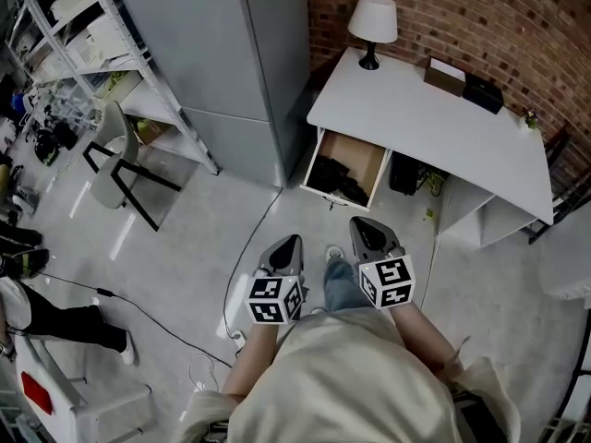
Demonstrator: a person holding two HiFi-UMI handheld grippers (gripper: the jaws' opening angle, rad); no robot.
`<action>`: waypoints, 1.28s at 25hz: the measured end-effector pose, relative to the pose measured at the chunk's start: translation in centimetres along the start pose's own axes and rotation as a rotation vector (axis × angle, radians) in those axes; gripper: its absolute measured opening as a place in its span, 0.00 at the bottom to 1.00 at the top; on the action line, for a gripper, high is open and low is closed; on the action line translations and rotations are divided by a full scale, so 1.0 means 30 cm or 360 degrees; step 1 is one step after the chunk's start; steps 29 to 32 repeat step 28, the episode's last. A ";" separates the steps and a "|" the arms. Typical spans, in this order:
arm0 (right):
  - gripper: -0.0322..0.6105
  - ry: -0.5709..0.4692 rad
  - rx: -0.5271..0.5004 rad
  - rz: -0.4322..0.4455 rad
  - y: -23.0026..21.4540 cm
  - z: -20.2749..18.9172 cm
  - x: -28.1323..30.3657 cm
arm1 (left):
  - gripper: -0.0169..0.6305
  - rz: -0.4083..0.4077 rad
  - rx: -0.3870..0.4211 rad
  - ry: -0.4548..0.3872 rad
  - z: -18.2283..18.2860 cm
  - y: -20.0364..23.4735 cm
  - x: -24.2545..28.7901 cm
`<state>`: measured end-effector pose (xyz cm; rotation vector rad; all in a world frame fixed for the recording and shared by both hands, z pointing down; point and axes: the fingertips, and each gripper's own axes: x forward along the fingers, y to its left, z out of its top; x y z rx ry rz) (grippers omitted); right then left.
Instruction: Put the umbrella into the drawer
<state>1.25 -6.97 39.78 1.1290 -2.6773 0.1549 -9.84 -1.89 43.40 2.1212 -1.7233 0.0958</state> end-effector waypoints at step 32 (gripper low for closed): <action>0.05 -0.0084 0.0021 0.0013 -0.039 0.012 -0.026 | 0.05 0.0004 -0.0021 -0.0045 0.024 -0.008 0.007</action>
